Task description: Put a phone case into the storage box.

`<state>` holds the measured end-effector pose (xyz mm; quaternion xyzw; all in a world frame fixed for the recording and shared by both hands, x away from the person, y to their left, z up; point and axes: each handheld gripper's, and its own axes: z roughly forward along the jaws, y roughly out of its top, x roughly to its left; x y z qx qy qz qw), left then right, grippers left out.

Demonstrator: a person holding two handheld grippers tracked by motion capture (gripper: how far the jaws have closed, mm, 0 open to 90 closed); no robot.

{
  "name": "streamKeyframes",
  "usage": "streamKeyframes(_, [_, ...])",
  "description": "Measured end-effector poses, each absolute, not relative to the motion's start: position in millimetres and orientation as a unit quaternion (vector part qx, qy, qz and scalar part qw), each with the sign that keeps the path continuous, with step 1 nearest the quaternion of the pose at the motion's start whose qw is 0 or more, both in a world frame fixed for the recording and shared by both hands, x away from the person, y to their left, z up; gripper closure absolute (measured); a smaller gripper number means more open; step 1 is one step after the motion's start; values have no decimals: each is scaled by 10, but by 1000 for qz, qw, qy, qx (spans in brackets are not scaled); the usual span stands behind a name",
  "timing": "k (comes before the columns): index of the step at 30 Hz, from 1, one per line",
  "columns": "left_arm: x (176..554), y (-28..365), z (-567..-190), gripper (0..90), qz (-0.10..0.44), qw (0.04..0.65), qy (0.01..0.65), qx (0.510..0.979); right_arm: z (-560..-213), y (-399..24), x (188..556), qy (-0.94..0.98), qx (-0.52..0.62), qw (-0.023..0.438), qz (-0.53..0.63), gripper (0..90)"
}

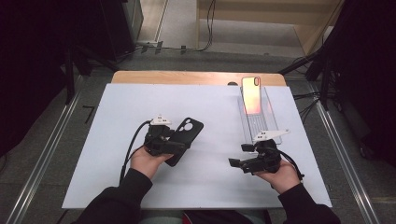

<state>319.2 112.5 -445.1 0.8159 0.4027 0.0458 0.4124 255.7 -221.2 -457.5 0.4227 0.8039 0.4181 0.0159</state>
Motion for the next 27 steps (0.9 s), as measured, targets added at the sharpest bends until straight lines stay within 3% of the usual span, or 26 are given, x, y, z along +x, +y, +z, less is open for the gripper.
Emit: streamKeyframes(27, [2782, 845, -4646, 148, 121, 476, 399, 774, -4320, -1966, 2555, 767, 459, 13, 448, 137])
